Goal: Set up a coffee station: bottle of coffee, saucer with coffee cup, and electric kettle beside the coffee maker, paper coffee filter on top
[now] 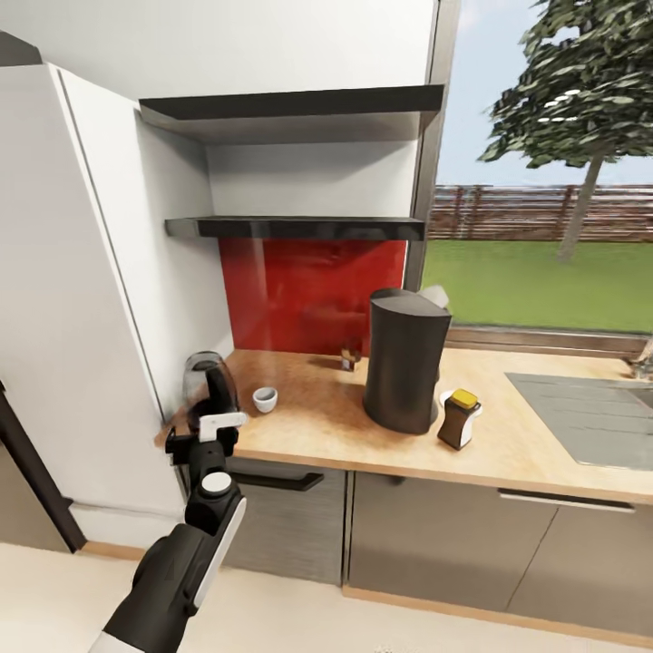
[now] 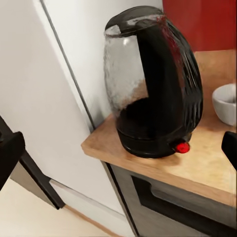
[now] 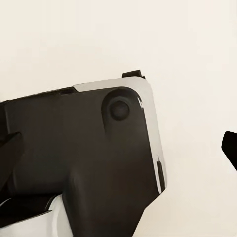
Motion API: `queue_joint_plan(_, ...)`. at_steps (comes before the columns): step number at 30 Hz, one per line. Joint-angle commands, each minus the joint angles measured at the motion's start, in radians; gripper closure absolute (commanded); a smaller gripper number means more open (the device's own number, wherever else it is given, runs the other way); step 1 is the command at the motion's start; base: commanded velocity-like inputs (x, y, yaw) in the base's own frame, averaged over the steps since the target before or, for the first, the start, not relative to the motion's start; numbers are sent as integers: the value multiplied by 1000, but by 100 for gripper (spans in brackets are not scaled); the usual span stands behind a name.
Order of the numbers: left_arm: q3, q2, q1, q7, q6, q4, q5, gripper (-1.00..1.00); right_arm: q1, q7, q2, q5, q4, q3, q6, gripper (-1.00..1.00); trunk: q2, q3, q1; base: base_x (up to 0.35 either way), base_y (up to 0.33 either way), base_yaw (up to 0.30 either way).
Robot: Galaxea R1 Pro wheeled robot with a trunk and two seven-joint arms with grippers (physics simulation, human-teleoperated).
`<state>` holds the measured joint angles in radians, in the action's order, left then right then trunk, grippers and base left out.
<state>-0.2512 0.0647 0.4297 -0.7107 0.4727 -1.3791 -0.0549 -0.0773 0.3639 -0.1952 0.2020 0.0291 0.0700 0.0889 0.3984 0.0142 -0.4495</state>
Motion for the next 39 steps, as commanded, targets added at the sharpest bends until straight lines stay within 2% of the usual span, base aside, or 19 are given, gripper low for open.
queue_joint_plan(1, -1, 0, 0, -3, 8, 1, -7, -100, -1, 6, 0, 2, -2, 7, 2, -100, 2, 2, -1, 0, 0, -261)
queue_joint_plan(7, -1, -1, -1, -4, 7, 4, -7, -100, -1, 5, 2, 2, 0, 9, 2, -100, 2, 2, -1, 11, 0, -221)
queue_joint_plan(24, 11, -11, -6, -7, 1, 6, -7, -100, -1, 7, 2, 2, 3, 7, 2, -100, 2, 2, -1, 104, 0, -9)
queue_joint_plan(25, 14, -12, -6, -7, 1, 6, -6, -100, -1, 7, 2, 2, 3, 7, 2, -100, 2, 2, -1, 260, 0, 0)
queue_joint_plan(27, 48, -14, -5, -6, 0, 15, -2, -100, -1, 7, 1, 2, 2, 7, 2, -100, 2, 2, -1, 247, 0, 0)
queue_joint_plan(29, 61, -14, -5, -5, -1, 27, -1, -100, -1, 7, 1, 2, 2, 6, 2, -100, 2, 2, -1, 111, 0, 0)
queue_joint_plan(39, 73, -14, -5, -5, -4, 53, 2, -100, -1, 7, -6, 1, -3, 5, 3, -100, 2, 2, -1, 19, 0, 0)
